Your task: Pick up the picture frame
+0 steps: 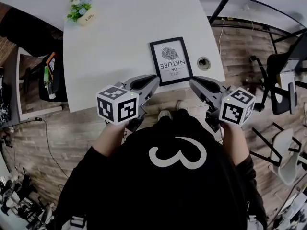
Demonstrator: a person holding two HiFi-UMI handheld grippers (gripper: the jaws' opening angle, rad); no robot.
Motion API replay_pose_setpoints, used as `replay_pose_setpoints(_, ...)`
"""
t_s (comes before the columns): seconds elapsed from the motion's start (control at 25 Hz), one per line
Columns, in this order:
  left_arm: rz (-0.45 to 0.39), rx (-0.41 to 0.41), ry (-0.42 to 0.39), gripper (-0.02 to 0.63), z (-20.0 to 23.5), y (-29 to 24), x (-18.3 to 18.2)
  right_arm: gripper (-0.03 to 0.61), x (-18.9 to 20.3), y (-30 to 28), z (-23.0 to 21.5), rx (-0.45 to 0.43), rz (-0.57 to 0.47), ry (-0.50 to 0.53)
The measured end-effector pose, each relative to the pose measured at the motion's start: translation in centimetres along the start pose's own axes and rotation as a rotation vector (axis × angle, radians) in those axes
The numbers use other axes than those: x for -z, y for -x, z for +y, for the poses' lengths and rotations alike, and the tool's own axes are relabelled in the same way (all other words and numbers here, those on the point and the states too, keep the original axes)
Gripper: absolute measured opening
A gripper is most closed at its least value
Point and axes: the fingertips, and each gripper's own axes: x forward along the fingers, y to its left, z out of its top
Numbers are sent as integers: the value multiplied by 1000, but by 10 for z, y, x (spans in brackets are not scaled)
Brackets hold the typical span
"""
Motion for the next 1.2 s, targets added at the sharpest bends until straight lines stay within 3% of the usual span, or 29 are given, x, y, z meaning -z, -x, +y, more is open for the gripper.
replay_pose_setpoints(0.44,-5,-72,73,21,28,-27,-14,35,-6,-17,-63,35,120,-44)
replay_pose_setpoints(0.56,1,-91,115,59,36,-34,-16,88,-3,-28,-72,12,185,-34)
replay_pose_setpoints(0.76,1,-134,143,106,50,-43,-24,92,-5,-39,-96,23,222,-45)
replay_pose_setpoints(1.2,114,-176,245,147,84,-72,10,97,7,-68,-141,91,340,-58)
